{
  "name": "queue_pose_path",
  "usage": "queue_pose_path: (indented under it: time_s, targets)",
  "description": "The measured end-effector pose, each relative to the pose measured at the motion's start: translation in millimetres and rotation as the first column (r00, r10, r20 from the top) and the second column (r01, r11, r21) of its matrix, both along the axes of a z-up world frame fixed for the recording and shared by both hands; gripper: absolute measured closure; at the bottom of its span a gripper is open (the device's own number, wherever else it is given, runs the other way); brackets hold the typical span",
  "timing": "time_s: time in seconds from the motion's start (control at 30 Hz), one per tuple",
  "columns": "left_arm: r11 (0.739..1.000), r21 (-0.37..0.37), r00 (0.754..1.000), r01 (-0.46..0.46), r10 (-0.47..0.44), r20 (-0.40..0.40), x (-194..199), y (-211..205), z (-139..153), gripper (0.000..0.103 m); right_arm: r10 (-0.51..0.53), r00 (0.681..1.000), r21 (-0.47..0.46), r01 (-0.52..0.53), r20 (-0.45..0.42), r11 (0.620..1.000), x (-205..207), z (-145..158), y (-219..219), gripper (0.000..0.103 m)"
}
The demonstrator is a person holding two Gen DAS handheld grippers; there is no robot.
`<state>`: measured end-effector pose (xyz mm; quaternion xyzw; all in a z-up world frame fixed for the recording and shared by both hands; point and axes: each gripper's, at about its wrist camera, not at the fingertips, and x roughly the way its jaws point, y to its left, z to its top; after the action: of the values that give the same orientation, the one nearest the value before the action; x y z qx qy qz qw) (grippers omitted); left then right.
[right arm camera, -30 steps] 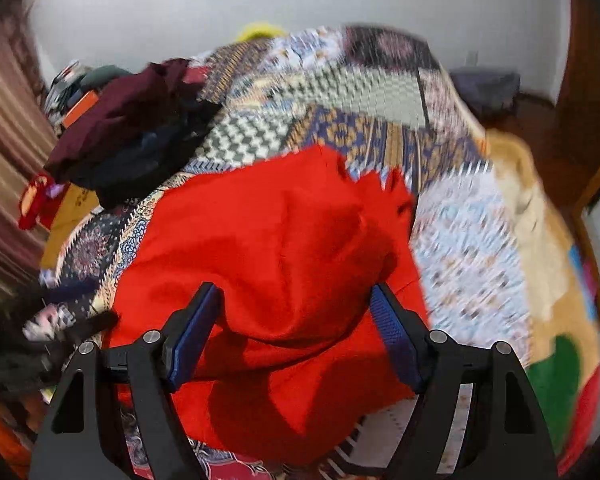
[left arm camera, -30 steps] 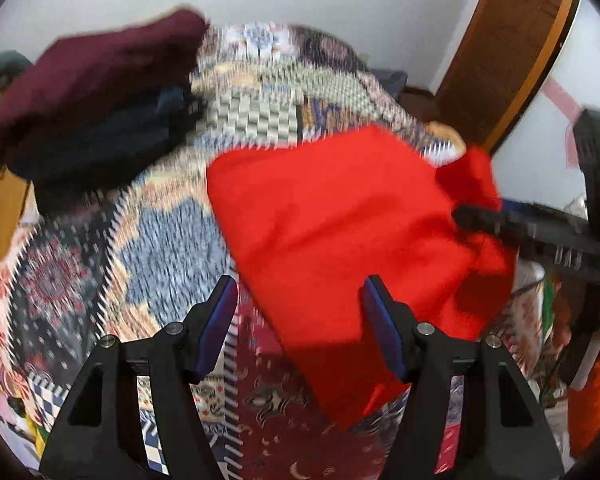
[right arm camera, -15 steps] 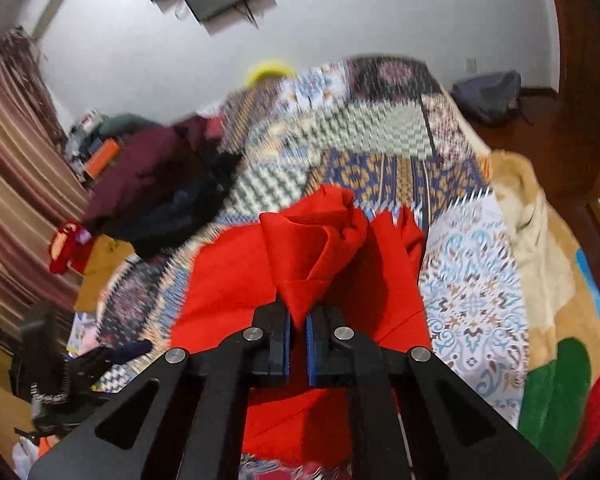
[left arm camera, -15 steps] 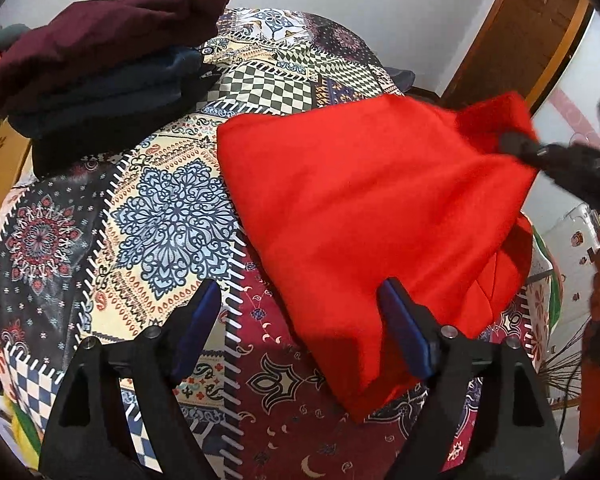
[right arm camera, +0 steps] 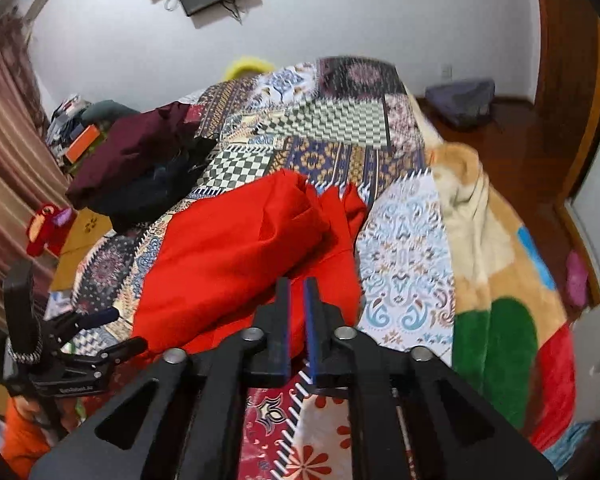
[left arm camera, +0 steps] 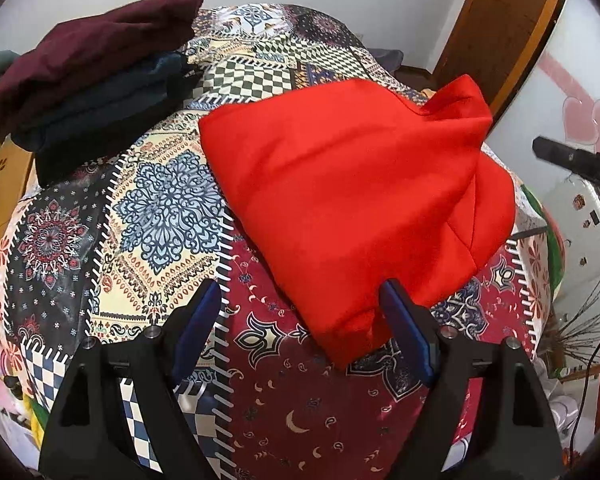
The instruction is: Fold large clothes
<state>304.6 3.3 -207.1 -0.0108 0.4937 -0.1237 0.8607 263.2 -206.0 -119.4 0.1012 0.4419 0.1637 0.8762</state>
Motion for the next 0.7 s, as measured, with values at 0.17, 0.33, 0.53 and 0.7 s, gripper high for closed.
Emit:
queue_pose_path:
  time_s: [0.17, 0.33, 0.53, 0.7]
  targets:
    - [0.999, -0.020, 0.997, -0.049, 0.050, 0.053, 6, 8, 17, 0.022, -0.031, 0.999, 0.094, 0.030, 0.014, 0.995, 14, 2, -2, 0.046]
    - [0.996, -0.036, 0.994, -0.084, 0.087, 0.072, 16, 17, 22, 0.022, -0.014, 0.997, 0.184, 0.027, -0.074, 0.983, 46, -20, 8, 0.046]
    - [0.998, -0.045, 0.998, -0.052, 0.054, 0.033, 18, 11, 7, 0.021, 0.030, 0.981, 0.234, 0.017, -0.193, 0.972, 74, -59, 22, 0.092]
    - [0.998, -0.064, 1.000, -0.026, 0.025, -0.014, 15, 6, -6, 0.019, 0.020, 0.986, 0.240, 0.020, -0.163, 0.971, 70, -60, 24, 0.099]
